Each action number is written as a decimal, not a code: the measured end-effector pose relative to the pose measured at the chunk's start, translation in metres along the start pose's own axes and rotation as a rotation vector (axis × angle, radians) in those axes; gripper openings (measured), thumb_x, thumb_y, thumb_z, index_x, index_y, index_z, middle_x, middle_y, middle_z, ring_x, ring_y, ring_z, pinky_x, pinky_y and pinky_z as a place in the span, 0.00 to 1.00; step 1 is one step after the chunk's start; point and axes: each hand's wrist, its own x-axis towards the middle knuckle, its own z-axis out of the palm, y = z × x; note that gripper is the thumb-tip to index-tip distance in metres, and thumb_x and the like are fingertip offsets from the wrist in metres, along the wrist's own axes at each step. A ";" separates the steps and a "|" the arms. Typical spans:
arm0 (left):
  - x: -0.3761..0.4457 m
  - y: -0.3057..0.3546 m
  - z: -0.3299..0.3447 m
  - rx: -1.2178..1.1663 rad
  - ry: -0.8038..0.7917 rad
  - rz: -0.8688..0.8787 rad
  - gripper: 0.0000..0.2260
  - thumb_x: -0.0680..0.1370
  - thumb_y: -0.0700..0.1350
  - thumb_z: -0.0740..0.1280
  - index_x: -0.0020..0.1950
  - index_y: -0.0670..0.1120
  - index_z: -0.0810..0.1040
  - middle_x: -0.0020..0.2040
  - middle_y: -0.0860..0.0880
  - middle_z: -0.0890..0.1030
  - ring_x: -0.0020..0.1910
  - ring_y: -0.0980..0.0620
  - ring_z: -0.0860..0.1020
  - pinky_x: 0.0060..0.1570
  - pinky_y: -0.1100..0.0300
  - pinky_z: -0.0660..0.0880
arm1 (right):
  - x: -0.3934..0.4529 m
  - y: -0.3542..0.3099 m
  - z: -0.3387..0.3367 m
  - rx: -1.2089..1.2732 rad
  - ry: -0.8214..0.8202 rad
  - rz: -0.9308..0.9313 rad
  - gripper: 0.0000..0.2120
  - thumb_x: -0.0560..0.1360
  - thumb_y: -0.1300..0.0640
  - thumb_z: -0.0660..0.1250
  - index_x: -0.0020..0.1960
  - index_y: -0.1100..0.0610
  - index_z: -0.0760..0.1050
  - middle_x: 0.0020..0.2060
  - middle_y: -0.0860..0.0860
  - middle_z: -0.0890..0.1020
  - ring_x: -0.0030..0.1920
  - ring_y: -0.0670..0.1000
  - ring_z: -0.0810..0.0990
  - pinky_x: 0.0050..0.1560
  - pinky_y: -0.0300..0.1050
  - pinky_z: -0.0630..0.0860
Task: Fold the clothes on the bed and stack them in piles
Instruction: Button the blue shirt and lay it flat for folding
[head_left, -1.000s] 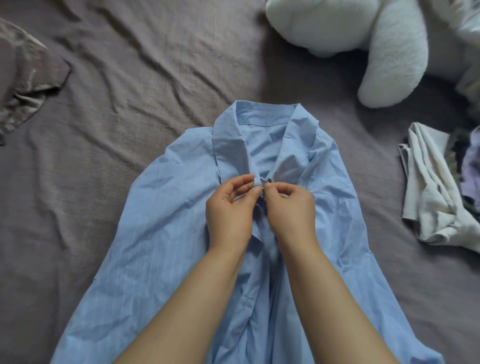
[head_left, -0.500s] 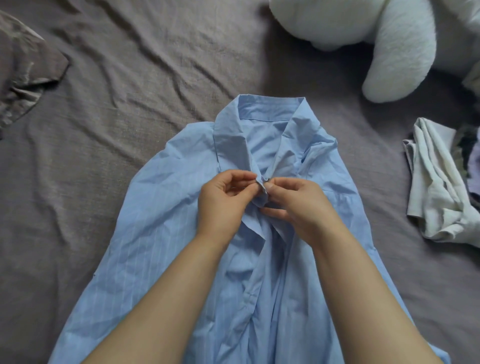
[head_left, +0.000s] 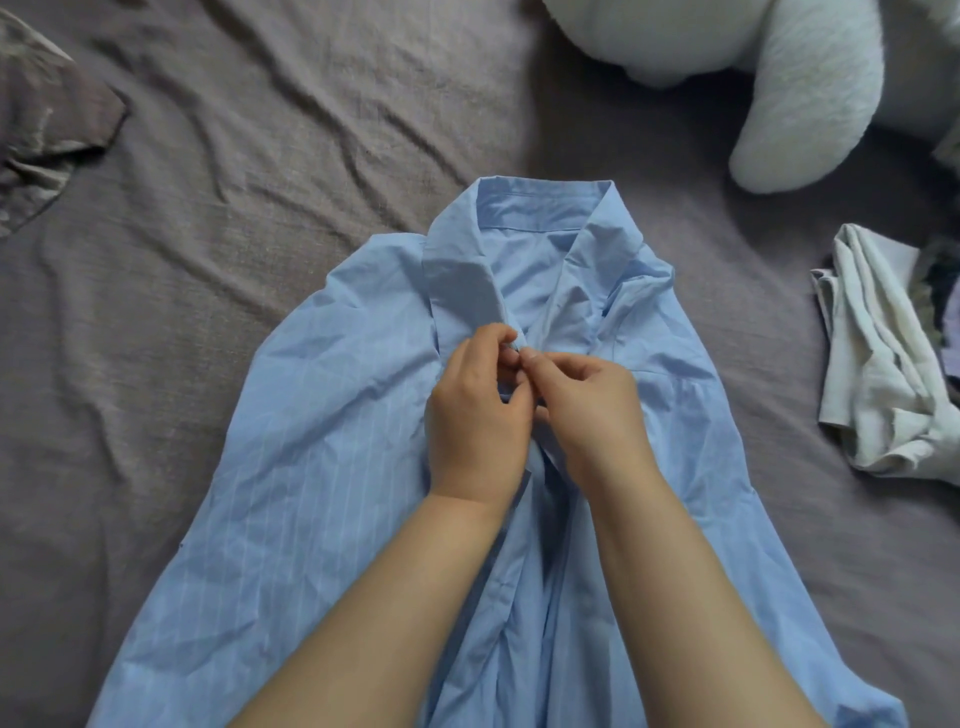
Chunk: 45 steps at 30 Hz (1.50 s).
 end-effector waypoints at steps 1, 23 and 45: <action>0.001 -0.002 -0.001 0.015 0.005 0.010 0.10 0.71 0.36 0.70 0.51 0.43 0.77 0.43 0.50 0.81 0.41 0.49 0.80 0.43 0.57 0.74 | 0.001 -0.001 0.000 0.016 -0.003 0.009 0.10 0.74 0.57 0.70 0.36 0.59 0.82 0.37 0.59 0.85 0.45 0.60 0.84 0.53 0.59 0.80; 0.017 0.004 -0.015 -0.003 -0.150 -0.233 0.02 0.72 0.43 0.71 0.40 0.48 0.84 0.37 0.54 0.84 0.40 0.56 0.81 0.45 0.55 0.78 | 0.007 0.007 0.007 -0.286 0.105 -0.170 0.09 0.78 0.62 0.60 0.43 0.60 0.78 0.40 0.56 0.83 0.44 0.56 0.81 0.52 0.56 0.77; -0.018 0.006 -0.029 0.143 -0.260 -0.339 0.17 0.72 0.45 0.73 0.60 0.47 0.77 0.52 0.49 0.72 0.41 0.52 0.77 0.49 0.64 0.71 | -0.028 0.016 -0.032 -0.566 0.027 -0.384 0.08 0.75 0.66 0.65 0.49 0.58 0.80 0.43 0.50 0.82 0.45 0.50 0.81 0.49 0.37 0.75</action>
